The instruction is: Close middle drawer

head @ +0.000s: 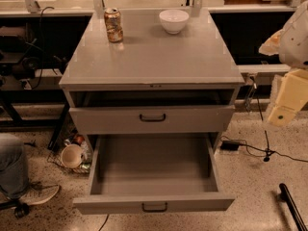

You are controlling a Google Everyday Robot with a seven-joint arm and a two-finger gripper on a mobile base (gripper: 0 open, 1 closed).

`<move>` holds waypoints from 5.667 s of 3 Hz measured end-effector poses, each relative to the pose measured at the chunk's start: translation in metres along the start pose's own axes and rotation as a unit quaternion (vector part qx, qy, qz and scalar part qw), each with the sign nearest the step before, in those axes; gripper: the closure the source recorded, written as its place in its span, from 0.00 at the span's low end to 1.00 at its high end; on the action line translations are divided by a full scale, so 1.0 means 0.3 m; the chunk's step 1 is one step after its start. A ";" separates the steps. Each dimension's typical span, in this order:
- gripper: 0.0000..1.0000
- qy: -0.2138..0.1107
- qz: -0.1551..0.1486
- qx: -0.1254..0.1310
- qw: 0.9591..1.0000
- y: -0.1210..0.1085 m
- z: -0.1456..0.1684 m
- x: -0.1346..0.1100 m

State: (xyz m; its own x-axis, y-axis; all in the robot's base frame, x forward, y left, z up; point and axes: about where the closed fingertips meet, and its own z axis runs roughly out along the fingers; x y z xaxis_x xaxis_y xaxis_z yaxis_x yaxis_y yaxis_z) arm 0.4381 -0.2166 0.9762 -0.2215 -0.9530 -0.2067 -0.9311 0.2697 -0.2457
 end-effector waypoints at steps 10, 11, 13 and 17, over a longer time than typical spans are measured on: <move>0.56 -0.023 0.225 -0.247 0.942 0.533 1.222 0.087; 0.78 -0.022 0.222 -0.246 0.943 0.531 1.212 0.082; 1.00 -0.017 0.248 -0.254 0.935 0.567 1.291 0.131; 1.00 -0.016 0.323 -0.223 0.920 0.544 1.745 0.267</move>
Offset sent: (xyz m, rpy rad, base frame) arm -0.0002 0.0020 -0.0080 0.0208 0.0367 -0.0045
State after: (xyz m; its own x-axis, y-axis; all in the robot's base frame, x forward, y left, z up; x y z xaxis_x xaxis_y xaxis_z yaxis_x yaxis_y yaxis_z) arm 0.4203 -0.1768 0.4238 -0.7678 -0.6077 -0.2027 -0.6365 0.6877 0.3491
